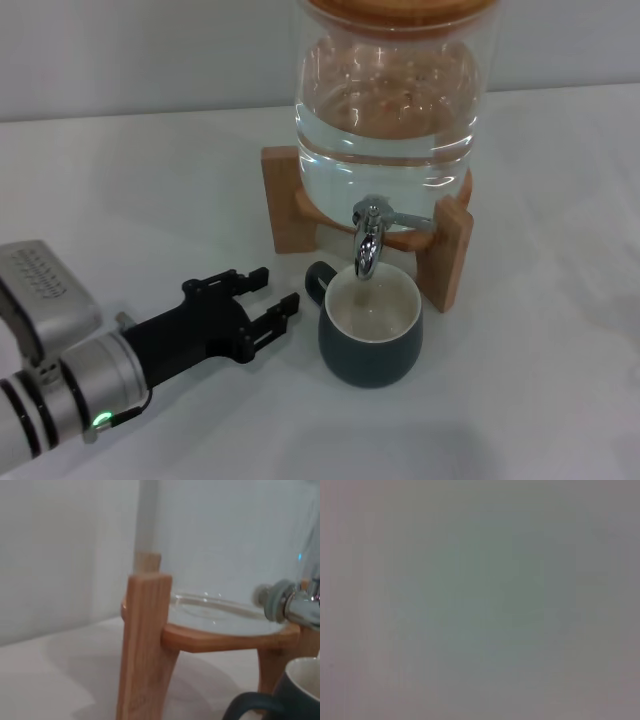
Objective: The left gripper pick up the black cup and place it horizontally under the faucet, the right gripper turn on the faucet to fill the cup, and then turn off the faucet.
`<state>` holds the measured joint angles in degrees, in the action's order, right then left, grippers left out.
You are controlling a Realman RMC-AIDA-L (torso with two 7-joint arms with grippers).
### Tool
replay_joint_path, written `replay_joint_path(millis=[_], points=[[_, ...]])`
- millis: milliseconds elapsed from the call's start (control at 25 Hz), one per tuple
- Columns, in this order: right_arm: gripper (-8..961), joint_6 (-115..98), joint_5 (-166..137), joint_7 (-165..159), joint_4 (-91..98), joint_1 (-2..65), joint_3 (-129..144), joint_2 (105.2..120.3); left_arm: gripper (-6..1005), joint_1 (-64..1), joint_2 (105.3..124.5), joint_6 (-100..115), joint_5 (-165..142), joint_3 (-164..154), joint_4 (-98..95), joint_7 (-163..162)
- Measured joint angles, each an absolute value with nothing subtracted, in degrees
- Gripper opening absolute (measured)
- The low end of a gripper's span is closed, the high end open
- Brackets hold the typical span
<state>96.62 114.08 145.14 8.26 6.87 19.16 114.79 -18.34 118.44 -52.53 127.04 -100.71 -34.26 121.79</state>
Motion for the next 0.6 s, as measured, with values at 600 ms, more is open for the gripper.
replay_joint_path(millis=[600], points=[[825, 98.2, 113.1, 142.2, 15.3, 3.7, 21.8, 114.79, 516, -11.9, 117.26, -62.2, 126.7, -92.2, -34.0, 125.1]])
